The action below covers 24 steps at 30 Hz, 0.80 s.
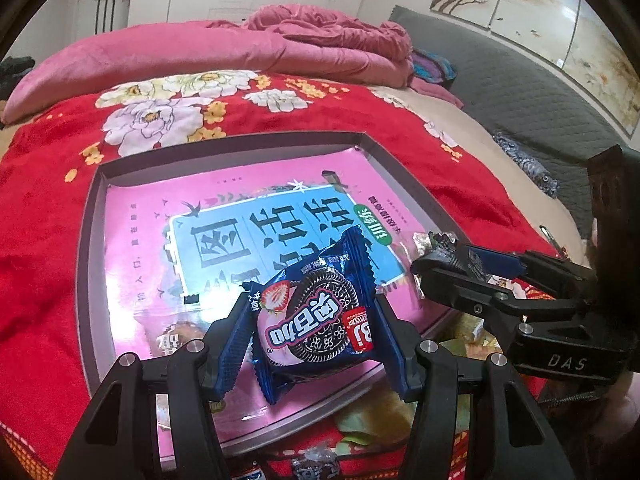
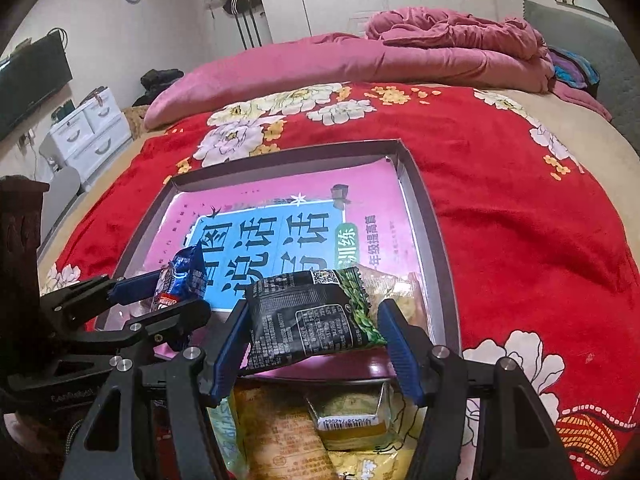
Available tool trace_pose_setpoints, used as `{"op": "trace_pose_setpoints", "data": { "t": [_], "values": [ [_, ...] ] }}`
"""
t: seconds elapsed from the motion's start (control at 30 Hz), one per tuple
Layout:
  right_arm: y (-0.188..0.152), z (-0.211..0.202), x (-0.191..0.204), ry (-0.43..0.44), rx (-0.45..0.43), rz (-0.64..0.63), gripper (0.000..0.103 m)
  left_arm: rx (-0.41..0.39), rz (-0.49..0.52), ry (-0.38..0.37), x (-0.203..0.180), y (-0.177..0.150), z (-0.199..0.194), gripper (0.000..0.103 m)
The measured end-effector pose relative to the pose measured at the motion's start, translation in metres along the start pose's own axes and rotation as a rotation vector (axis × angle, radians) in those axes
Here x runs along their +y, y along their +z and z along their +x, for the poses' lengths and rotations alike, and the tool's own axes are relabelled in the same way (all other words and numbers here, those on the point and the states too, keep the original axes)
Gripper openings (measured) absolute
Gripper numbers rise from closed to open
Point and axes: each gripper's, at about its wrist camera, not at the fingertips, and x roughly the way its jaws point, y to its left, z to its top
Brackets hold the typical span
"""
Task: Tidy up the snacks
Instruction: 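Lower the blue Oreo packet with left tool while right tool lowers the black-green packet into the tray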
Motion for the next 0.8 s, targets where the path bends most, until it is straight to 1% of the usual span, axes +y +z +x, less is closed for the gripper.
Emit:
{"op": "trace_pose_setpoints", "data": {
  "t": [0.13,0.27,0.4,0.67,0.8],
  "values": [
    [0.000,0.002,0.001,0.016,0.002,-0.003,0.064,0.014,-0.018,-0.013,0.004,0.001,0.004,0.060],
    [0.001,0.004,0.003,0.021,0.004,-0.016,0.064,0.020,-0.018,0.003,0.005,0.001,0.007,0.060],
    [0.000,0.005,0.008,-0.002,0.007,-0.050,0.064,0.022,-0.008,0.026,0.006,0.001,0.008,0.060],
    [-0.002,0.011,0.020,-0.073,0.016,-0.125,0.064,0.029,-0.016,0.047,0.010,0.001,0.011,0.060],
    [-0.002,0.014,0.022,-0.093,0.014,-0.142,0.065,0.031,-0.011,0.066,0.010,0.001,0.011,0.060]
  ]
}}
